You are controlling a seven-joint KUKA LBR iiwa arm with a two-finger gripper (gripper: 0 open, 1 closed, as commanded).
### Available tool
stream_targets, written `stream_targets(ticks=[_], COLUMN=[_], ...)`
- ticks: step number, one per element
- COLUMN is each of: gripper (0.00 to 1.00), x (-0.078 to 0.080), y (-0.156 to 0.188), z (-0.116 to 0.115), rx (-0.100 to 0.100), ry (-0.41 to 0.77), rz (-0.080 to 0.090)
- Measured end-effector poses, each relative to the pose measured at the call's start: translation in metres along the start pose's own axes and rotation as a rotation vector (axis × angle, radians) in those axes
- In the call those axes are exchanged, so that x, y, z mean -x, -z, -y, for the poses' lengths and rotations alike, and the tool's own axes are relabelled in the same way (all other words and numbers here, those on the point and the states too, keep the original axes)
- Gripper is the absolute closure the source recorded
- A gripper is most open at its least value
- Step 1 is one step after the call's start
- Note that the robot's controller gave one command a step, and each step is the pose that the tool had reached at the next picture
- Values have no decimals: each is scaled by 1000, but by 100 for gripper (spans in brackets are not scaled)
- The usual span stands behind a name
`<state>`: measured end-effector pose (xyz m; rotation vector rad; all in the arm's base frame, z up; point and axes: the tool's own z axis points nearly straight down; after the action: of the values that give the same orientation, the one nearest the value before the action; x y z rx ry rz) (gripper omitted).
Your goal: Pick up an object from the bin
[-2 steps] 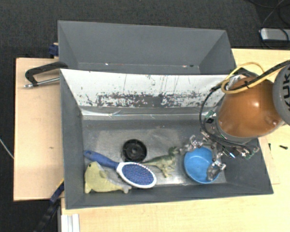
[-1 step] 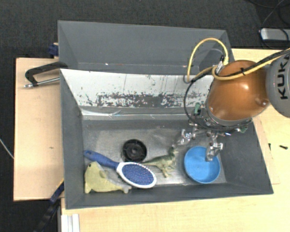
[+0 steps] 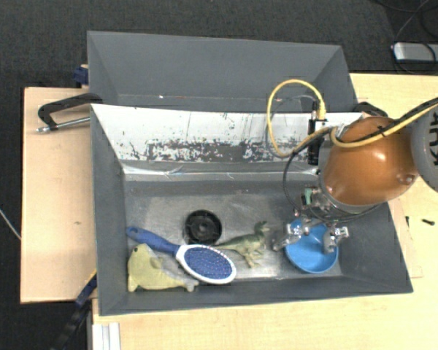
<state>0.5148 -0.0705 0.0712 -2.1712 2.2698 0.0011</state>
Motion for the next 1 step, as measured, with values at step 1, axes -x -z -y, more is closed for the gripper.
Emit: stream_targets(ticks=[1], gripper=[0], x=[1], y=[1], z=[1], rx=[0], ry=[-4], rz=[1])
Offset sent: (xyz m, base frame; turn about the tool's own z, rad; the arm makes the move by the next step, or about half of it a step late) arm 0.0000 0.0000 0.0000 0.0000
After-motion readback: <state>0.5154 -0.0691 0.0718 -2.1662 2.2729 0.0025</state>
